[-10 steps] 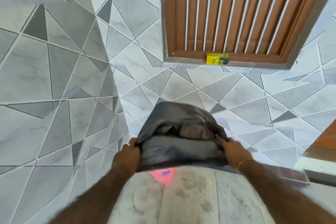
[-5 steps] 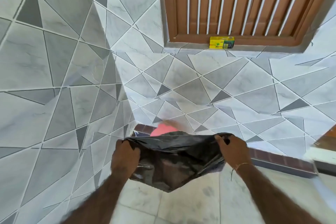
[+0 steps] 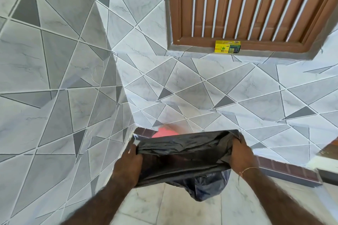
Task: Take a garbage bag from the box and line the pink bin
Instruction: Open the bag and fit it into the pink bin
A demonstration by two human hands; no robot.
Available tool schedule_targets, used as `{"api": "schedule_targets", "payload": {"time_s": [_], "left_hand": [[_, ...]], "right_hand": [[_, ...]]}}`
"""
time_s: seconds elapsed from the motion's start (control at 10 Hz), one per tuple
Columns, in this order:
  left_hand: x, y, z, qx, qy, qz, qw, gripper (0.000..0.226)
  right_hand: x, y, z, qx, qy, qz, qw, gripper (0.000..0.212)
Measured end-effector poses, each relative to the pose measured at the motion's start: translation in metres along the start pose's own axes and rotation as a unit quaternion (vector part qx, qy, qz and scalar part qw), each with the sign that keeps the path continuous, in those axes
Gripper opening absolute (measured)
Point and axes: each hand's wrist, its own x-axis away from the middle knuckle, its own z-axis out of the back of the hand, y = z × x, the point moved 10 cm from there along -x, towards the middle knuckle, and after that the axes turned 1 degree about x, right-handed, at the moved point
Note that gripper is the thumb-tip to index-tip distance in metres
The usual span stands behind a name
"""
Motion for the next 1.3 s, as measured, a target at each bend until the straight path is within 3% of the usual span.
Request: {"api": "schedule_targets", "payload": {"time_s": [0.1,0.2,0.3,0.6,0.8,1.1,1.3], "left_hand": [[0.001,-0.004,-0.024,-0.05,-0.062,0.002,0.997,0.034],[-0.016,-0.006,-0.048,-0.079,-0.12,-0.047,0.988,0.039],[-0.053,-0.023,-0.06,-0.074,-0.145,-0.07,0.984,0.035],[-0.242,-0.115,0.06,-0.04,-0.018,-0.047,0.998,0.026],[-0.288,-0.166,0.094,0.022,0.025,0.004,0.999,0.027],[-0.28,-0.198,0.034,-0.014,-0.074,-0.003,0.997,0.031],[-0.298,-0.212,0.046,-0.006,-0.084,0.036,0.996,0.033]], "right_hand": [[-0.002,-0.005,-0.021,0.012,-0.018,-0.004,1.0,0.063],[-0.007,-0.008,-0.054,-0.011,-0.046,-0.037,0.998,0.062],[-0.027,-0.03,-0.066,-0.007,-0.02,-0.014,1.0,0.069],[-0.125,-0.177,-0.002,0.015,0.094,-0.001,0.995,0.071],[-0.149,-0.251,0.008,0.053,0.124,0.027,0.991,0.076],[-0.153,-0.251,-0.061,0.03,0.049,0.015,0.998,0.078],[-0.175,-0.282,-0.057,-0.03,0.087,0.063,0.994,0.071]]}}
